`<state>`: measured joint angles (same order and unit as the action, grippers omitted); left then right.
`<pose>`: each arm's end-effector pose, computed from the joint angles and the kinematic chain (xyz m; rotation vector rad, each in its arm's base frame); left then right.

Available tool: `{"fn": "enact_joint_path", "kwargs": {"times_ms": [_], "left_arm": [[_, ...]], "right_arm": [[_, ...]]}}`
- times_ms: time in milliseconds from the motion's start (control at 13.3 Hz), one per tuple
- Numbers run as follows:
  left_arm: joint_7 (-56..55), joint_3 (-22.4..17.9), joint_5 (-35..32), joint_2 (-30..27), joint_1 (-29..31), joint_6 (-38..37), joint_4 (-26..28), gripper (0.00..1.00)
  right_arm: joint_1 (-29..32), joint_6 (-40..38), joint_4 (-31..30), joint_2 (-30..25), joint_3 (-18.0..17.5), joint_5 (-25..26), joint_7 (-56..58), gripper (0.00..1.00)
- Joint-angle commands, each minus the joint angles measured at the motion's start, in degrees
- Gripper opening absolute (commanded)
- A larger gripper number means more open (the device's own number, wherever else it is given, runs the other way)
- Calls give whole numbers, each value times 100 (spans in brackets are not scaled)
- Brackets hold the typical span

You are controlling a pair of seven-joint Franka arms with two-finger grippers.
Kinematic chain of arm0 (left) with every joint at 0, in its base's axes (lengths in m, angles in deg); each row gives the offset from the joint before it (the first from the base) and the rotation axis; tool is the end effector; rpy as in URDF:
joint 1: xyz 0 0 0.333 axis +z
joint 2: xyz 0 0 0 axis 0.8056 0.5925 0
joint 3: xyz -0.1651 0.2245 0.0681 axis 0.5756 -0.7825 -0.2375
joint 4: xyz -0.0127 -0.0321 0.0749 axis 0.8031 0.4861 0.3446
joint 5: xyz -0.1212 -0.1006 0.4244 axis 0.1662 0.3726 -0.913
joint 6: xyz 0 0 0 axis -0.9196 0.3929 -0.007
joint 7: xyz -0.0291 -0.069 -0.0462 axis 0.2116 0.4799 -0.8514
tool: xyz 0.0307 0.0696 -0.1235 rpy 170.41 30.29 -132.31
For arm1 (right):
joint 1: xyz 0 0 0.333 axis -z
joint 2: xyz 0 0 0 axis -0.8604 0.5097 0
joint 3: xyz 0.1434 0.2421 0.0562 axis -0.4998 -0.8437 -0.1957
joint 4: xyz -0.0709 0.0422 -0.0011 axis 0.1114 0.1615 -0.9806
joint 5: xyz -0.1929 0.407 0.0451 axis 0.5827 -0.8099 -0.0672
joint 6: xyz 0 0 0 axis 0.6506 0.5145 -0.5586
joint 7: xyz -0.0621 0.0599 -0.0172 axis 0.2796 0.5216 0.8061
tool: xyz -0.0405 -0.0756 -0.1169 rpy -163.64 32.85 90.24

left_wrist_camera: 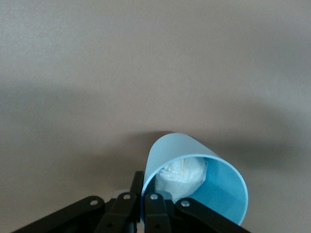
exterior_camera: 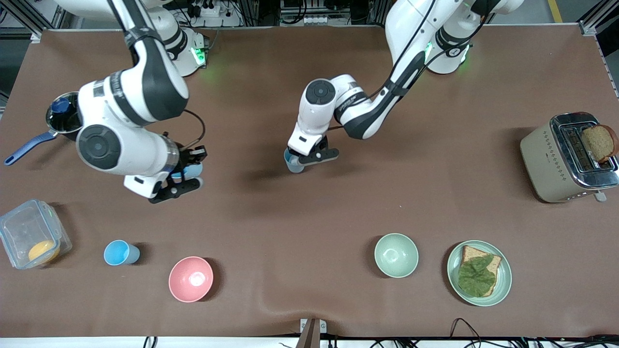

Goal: Stack blue cups with both arms
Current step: 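Carry the blue cup with the left gripper to mid-table and set it down, then release the cup with the left gripper while the right gripper carries its cup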

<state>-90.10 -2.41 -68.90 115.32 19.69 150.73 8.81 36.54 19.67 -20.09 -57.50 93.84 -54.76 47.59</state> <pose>0.4488 -0.5643 0.1245 2.9475 0.4278 0.0346 0.6327 0.2372 0.3546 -2.9858 -0.4513 0.4487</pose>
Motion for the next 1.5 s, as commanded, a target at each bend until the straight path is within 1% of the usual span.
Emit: {"fn": "enact_joint_path", "kwargs": {"times_ms": [0, 75, 150, 225, 300, 375, 450, 525, 600, 750, 825, 900, 975, 1125, 1200, 1275, 1350, 1425], "left_arm": [[-34, -105, -180, 155, -40, 8, -234, 0], [-16, -114, -180, 155, -31, 8, -234, 0], [-7, -158, -180, 155, -31, 8, -234, 11], [-77, -219, -189, 111, -22, 0, -234, 84], [-147, -228, -180, 6, -39, -35, -190, 100], [-148, -220, -189, -212, 21, -227, -164, 100], [-95, -220, -189, -545, 83, -673, -172, 100], [-60, -211, -189, -905, 101, -1130, -181, 100], [106, -202, -128, -1387, 197, -1561, -173, 100], [649, -149, -93, -2214, 522, -2422, -164, 100], [1000, -167, -101, -2601, 619, -3009, -155, 100], [1569, -158, -84, -2944, 889, -3502, -190, 100], [2027, -158, -49, -3305, 1162, -3829, -181, 100], [2566, -176, 319, -3851, 1829, -4209, -199, 100], [2907, -202, 512, -4018, 2154, -4297, -216, 100], [3233, -202, 644, -4151, 2514, -4342, -216, 100], [3427, -202, 663, -4230, 2805, -4377, -216, 100], [3490, -202, 672, -4283, 2912, -4578, -216, 100]], "right_arm": [[-135, 54, -101, -109, 49, -92, -230, 0], [-135, 107, -101, -91, 49, -92, -308, 0], [-135, 151, -92, -82, 49, -92, -318, 0], [-135, 221, -92, -56, 49, -92, -318, 0], [-144, 291, -92, -47, 49, -92, -318, 0], [-153, 327, -83, -47, 49, -92, -327, 0], [-153, 379, -66, -12, 49, -101, -388, 0], [-161, 415, -65, 14, 49, -101, -423, 0], [-196, 519, -57, 40, 49, -162, -432, 0], [-328, 564, -48, 110, 57, -250, -641, 0], [-398, 582, -39, 146, 57, -225, -800, 0], [-555, 643, 48, 224, 57, -207, -854, 0], [-696, 670, 188, 330, 66, -189, -1045, 0], [-995, 679, 478, 610, 66, -137, -1599, 0], [-1118, 687, 654, 751, 66, -110, -1758, 0], [-1224, 792, 734, 848, 66, -101, -1864, 0], [-1321, 1063, 734, 945, 66, -84, -1987, 0], [-1435, 1265, 743, 1068, 66, -58, -2258, 0]]}}
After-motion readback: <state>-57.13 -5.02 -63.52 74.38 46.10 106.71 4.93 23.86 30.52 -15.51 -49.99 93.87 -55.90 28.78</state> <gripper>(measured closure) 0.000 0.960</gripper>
